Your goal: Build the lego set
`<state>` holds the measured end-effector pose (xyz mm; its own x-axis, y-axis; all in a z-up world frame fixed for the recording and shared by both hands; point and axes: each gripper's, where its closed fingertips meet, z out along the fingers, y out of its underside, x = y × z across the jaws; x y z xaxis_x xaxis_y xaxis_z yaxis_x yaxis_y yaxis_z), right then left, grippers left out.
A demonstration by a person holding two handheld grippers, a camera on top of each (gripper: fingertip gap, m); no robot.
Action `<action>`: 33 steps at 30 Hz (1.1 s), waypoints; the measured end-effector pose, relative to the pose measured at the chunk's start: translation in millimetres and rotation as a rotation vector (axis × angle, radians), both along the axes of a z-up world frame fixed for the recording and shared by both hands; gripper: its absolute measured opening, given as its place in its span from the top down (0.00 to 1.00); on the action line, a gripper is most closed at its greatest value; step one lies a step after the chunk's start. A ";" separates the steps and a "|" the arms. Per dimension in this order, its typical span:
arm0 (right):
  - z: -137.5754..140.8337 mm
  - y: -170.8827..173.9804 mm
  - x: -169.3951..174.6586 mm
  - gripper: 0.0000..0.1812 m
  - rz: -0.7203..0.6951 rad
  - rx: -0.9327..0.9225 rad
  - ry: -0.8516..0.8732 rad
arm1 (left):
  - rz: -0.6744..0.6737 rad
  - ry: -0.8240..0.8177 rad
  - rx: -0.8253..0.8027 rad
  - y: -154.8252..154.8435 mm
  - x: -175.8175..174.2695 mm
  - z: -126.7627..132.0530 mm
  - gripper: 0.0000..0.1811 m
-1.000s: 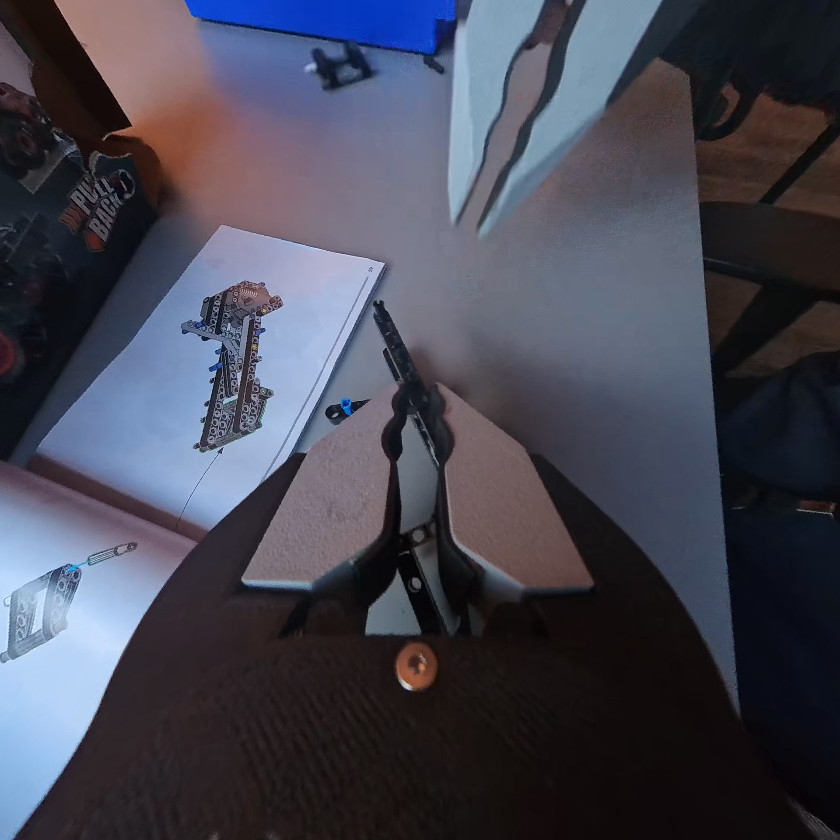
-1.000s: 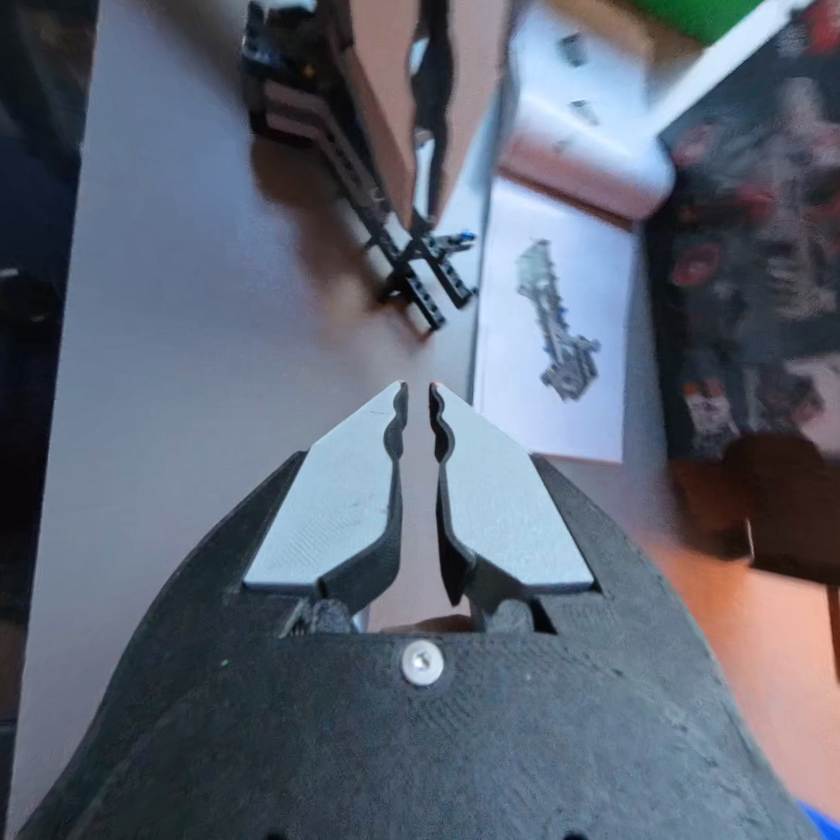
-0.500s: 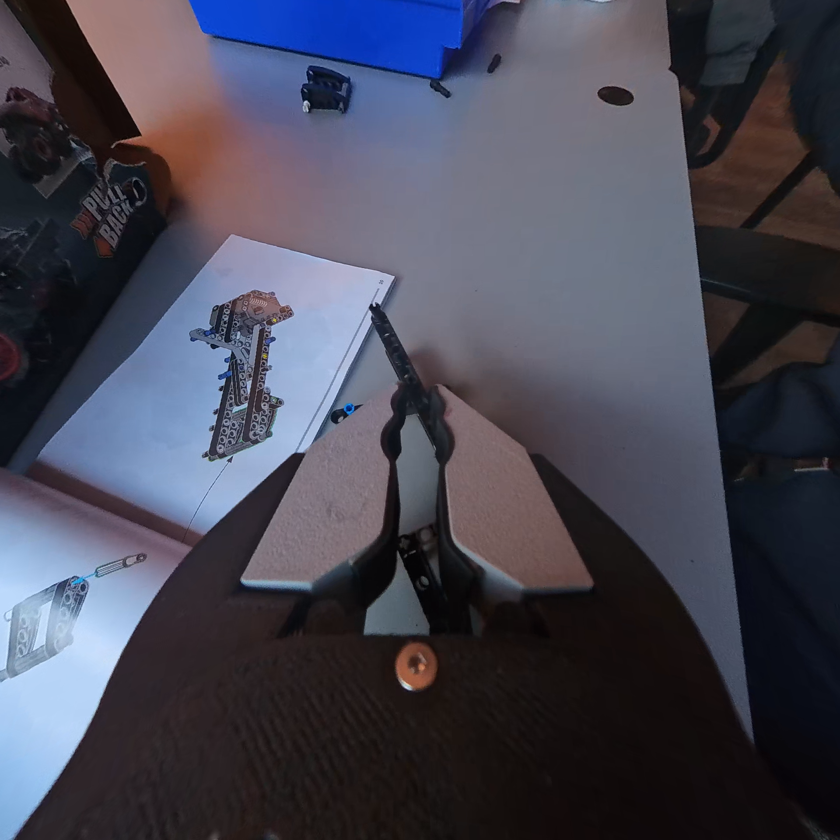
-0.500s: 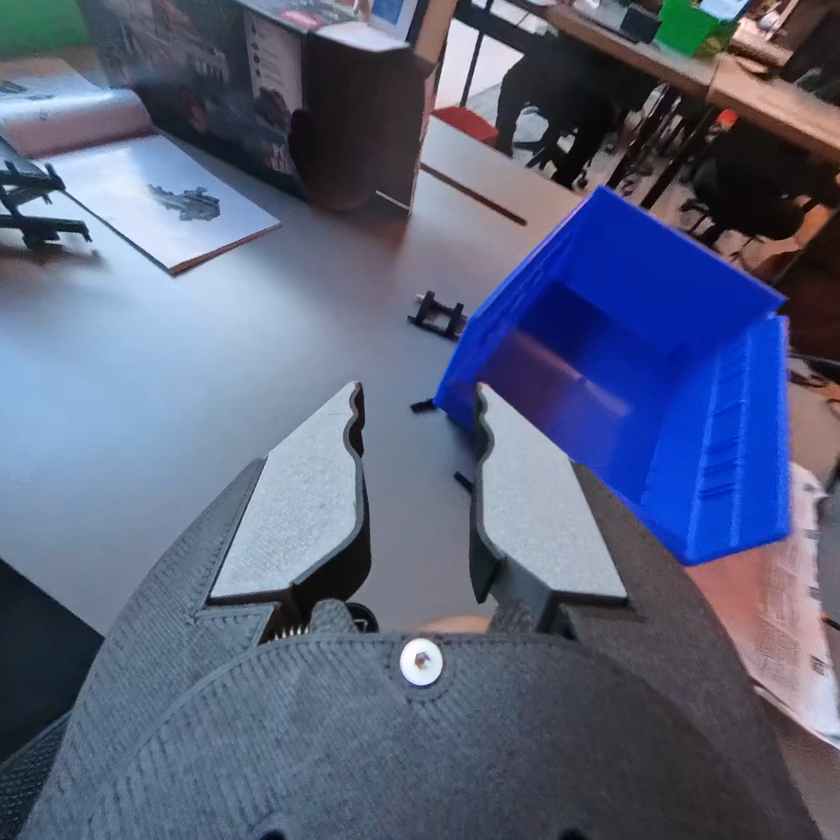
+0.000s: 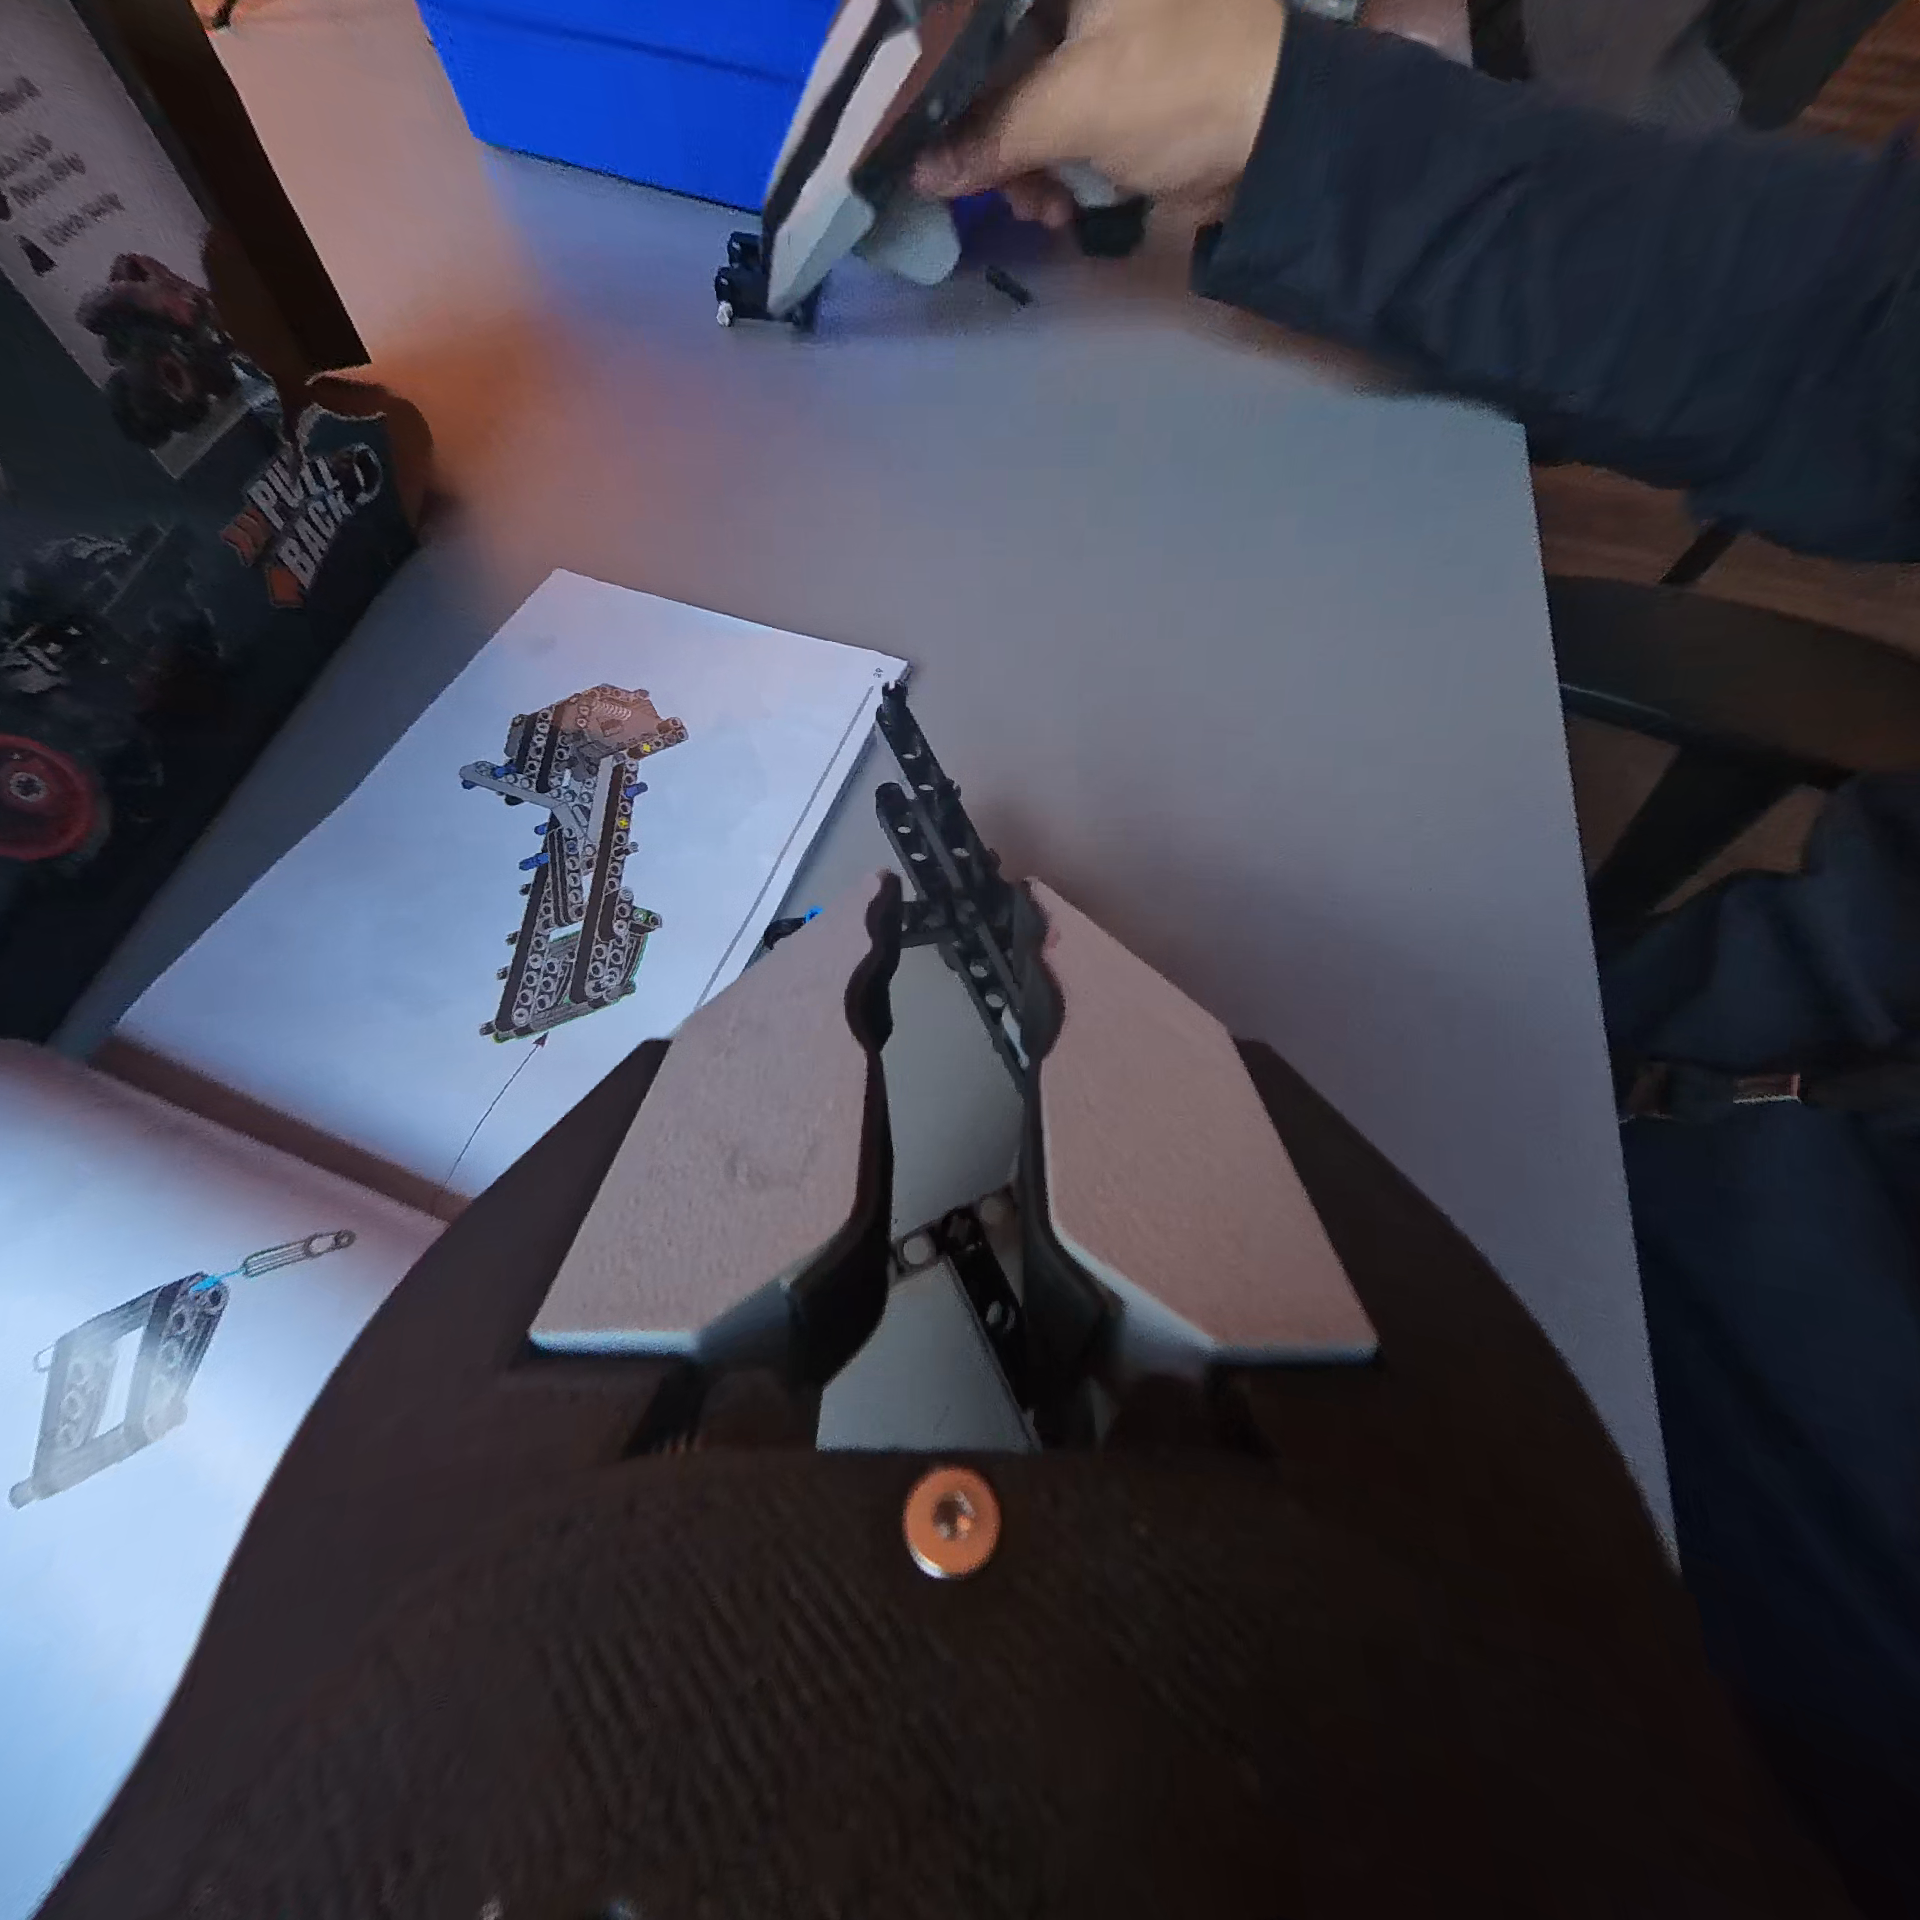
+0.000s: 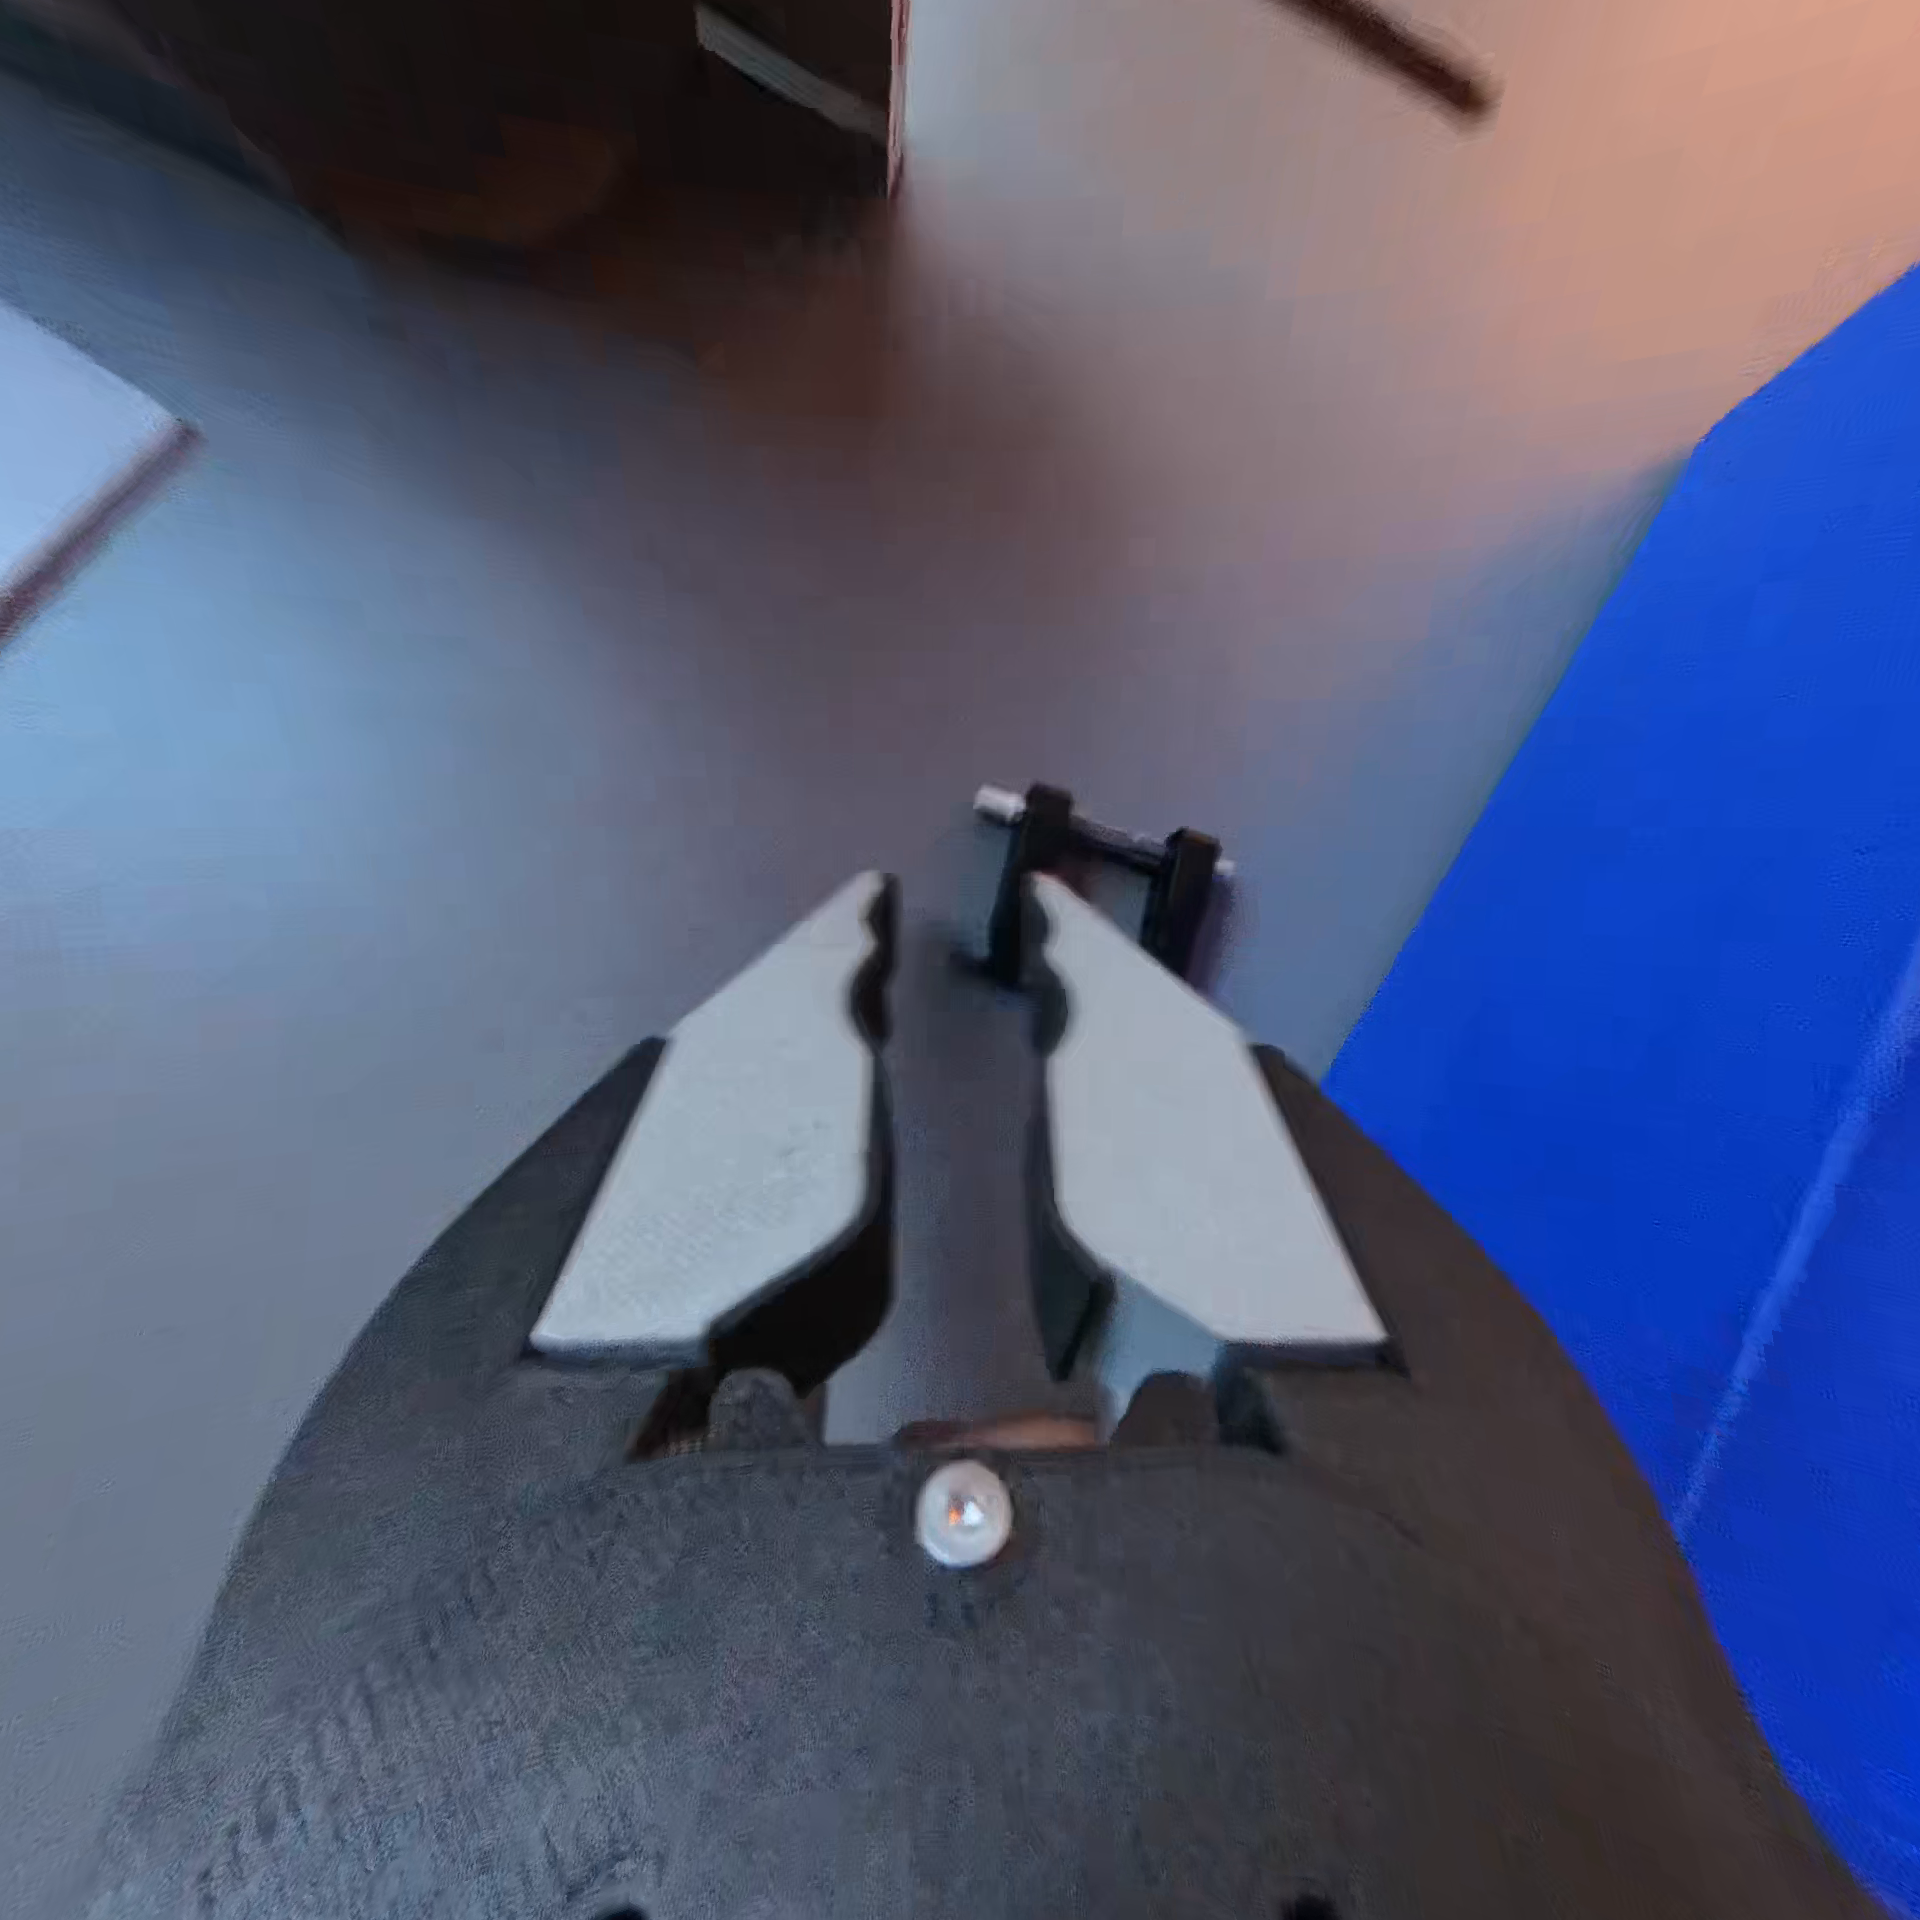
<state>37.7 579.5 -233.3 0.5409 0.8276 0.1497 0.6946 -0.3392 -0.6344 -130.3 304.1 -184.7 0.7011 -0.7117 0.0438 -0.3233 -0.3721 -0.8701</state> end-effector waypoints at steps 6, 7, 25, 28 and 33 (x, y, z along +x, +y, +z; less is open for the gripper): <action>-2.7 21.8 6.8 0.77 -0.058 0.159 -0.132 | -0.025 -0.023 -0.065 -11.4 0.7 -0.6 0.87; -7.3 21.4 4.7 0.80 -0.057 0.123 -0.118 | -0.042 -0.008 -0.071 -14.5 3.4 -1.1 0.85; 86.9 -224.1 -76.3 0.97 0.698 1.089 0.038 | -0.230 -0.046 -0.122 2.9 54.6 41.7 0.79; 94.2 -256.8 -90.3 0.97 0.756 1.185 0.053 | -0.183 -0.003 -0.032 11.1 70.4 45.8 0.80; 87.8 -274.5 -98.6 0.97 0.815 1.241 0.050 | -0.236 -0.015 -0.023 1.2 85.5 42.3 0.93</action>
